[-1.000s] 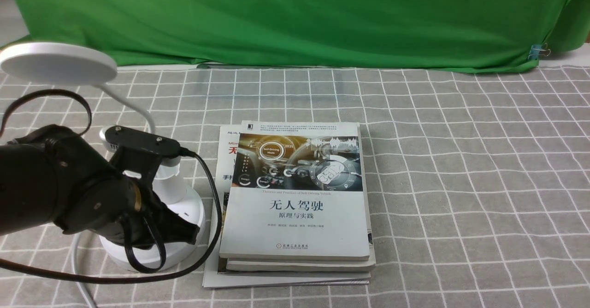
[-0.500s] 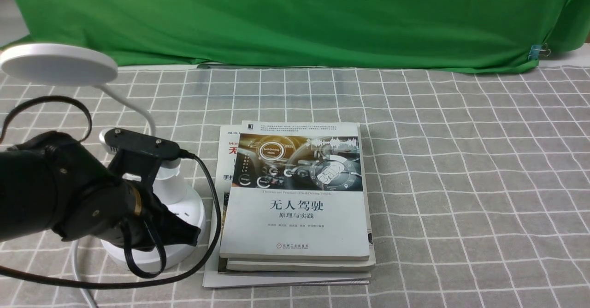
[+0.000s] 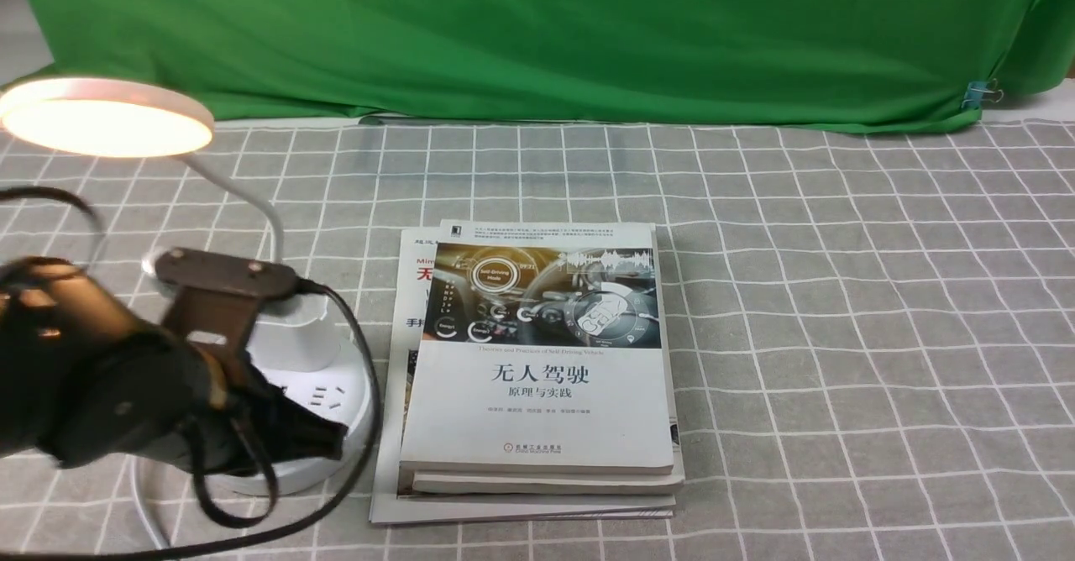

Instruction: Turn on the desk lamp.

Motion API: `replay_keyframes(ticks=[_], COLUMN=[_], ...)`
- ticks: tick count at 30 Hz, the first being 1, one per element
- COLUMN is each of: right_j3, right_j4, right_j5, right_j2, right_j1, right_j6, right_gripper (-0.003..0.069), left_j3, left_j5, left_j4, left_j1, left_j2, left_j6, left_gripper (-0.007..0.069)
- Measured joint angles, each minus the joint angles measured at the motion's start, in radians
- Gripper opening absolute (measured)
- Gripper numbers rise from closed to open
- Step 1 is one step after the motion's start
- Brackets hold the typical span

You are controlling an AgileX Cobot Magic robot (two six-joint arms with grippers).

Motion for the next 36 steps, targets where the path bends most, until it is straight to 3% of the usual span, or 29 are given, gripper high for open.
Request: replay_keyframes(ticks=[7,12,13,19,25,36], right_j3=[0.0,0.0,0.0,0.0,0.0,0.0], right_j4=[0.0,0.0,0.0,0.0,0.0,0.0], right_j5=[0.0,0.0,0.0,0.0,0.0,0.0], right_j2=[0.0,0.0,0.0,0.0,0.0,0.0], right_j1=[0.0,0.0,0.0,0.0,0.0,0.0], right_j6=[0.0,0.0,0.0,0.0,0.0,0.0], right_gripper=[0.0245,0.0245,0.0245,0.0245,0.0245,0.0245], left_j3=[0.134,0.26,0.298,0.337,0.337,0.338], left_j5=[0.004,-0.088,-0.136,-0.203,-0.214,-0.215], left_j4=[-0.117,-0.195,-0.208,-0.212,-0.212,-0.213], left_j1=[0.0,0.0,0.0,0.0,0.0,0.0], left_j2=[-0.366,-0.614,-0.725,-1.029,-1.168,-1.185], left_j6=[0.019,0.121,0.189,0.303,0.315,0.32], left_gripper=[0.0019,0.0019,0.0019,0.0019,0.0019,0.0019])
